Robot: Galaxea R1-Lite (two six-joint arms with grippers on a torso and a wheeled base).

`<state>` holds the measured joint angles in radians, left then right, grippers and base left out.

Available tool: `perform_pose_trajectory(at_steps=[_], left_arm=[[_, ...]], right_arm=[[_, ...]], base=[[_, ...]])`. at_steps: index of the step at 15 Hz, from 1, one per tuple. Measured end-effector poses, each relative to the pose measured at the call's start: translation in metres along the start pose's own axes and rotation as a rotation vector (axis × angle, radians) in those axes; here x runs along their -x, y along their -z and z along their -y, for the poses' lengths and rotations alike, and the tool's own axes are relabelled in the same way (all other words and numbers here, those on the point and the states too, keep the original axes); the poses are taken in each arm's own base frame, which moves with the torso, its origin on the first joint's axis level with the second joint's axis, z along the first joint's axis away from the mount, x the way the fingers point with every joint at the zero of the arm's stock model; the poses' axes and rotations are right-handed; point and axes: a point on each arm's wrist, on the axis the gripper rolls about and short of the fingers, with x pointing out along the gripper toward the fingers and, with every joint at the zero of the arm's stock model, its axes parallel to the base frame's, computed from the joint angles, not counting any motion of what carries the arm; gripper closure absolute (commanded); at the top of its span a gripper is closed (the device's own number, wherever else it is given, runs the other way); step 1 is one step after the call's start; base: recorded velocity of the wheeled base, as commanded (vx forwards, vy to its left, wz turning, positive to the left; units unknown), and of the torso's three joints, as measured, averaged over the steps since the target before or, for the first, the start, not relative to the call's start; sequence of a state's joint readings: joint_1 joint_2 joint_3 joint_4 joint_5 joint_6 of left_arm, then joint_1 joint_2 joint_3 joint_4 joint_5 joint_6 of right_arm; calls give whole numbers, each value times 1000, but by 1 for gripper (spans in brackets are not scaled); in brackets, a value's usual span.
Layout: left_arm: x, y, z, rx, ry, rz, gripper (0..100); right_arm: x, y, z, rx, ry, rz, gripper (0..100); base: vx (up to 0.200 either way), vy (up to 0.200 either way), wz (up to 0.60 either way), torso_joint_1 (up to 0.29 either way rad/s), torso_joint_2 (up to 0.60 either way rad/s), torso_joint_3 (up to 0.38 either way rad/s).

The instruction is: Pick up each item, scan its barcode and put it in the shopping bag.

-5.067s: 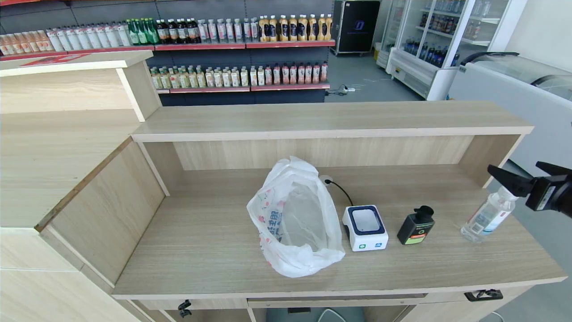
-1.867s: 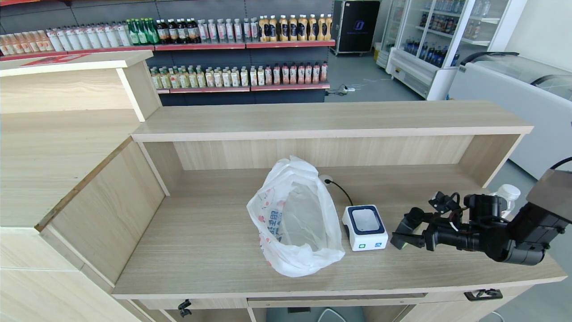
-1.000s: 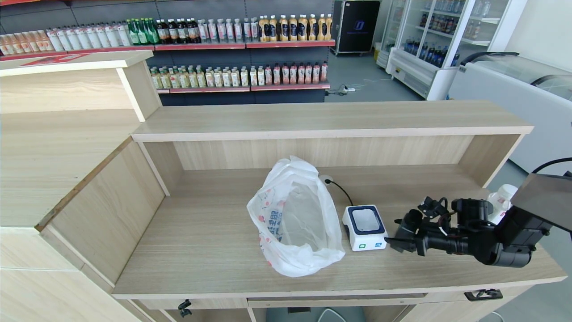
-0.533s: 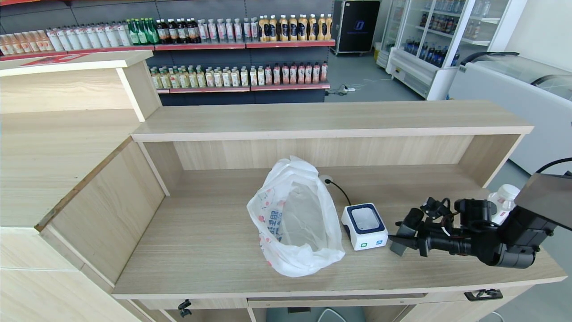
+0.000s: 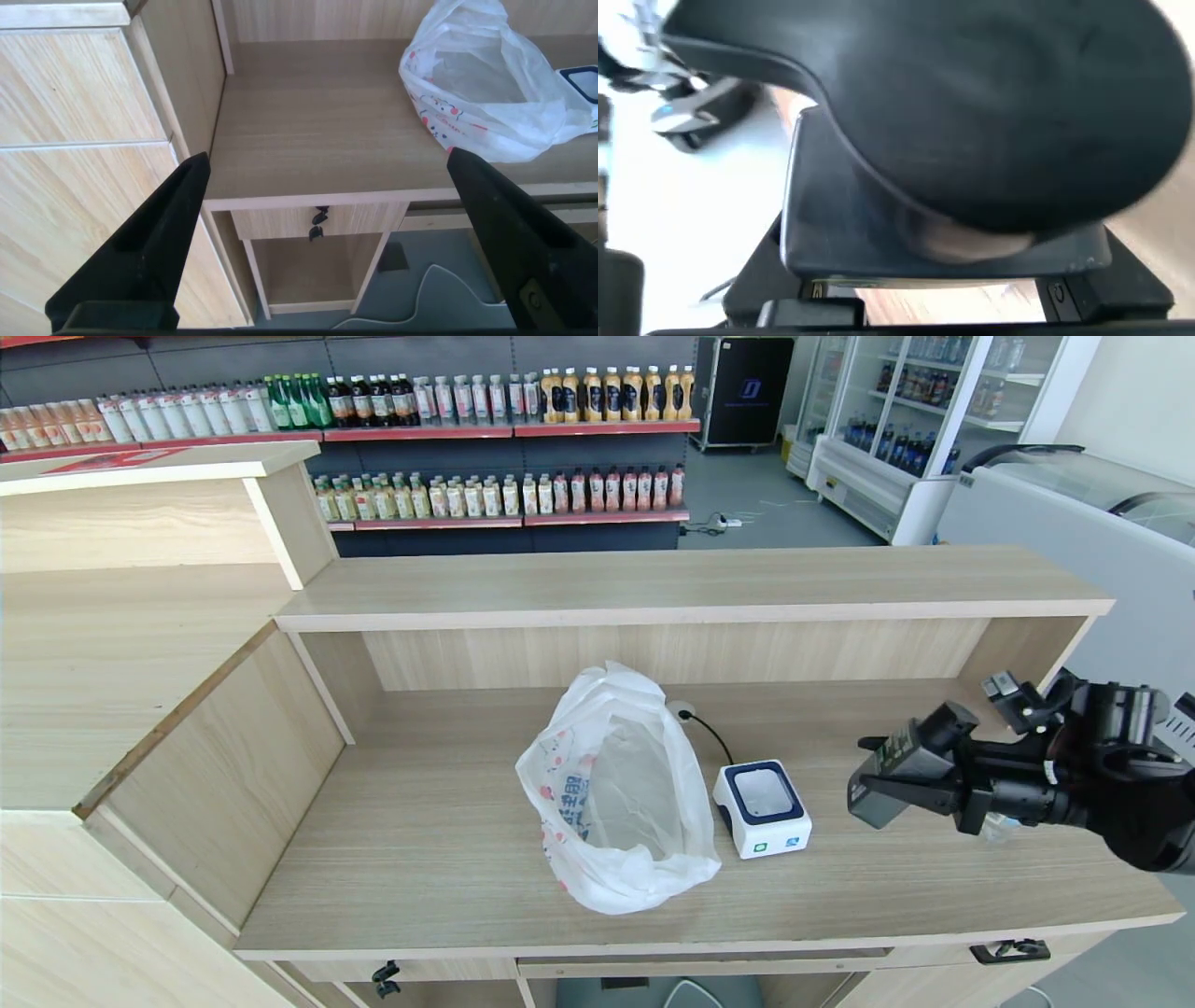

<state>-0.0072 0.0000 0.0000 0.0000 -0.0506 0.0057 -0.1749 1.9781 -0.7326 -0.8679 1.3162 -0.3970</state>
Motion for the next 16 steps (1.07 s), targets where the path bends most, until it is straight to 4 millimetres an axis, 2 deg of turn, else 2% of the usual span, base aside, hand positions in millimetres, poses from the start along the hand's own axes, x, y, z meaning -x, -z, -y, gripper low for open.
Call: perform_pose_trajectory(at_steps=[1,3,4,7,9,12,16], left_arm=[[0,0,0,0,0,0,0],[0,0,0,0,0,0,0],[0,0,0,0,0,0,0],[0,0,0,0,0,0,0],[0,0,0,0,0,0,0],[0,0,0,0,0,0,0],[0,0,0,0,0,0,0]], right_arm=[[3,-25,-9,81,-117,68,100],[4,-66,-21,320,-194,130,100],[2,-81,-25,421,-205,149,100],[-10,-108,-34,658,-241,204,100],[-28,-118,-43,751,-297,248,100],[-65,-140,-63,838,-422,332,100],[-112,-172,-102,960,-593,481,100]], base=[[0,0,0,0,0,0],[0,0,0,0,0,0],[0,0,0,0,0,0],[0,0,0,0,0,0],[0,0,0,0,0,0],[0,0,0,0,0,0],[0,0,0,0,0,0]])
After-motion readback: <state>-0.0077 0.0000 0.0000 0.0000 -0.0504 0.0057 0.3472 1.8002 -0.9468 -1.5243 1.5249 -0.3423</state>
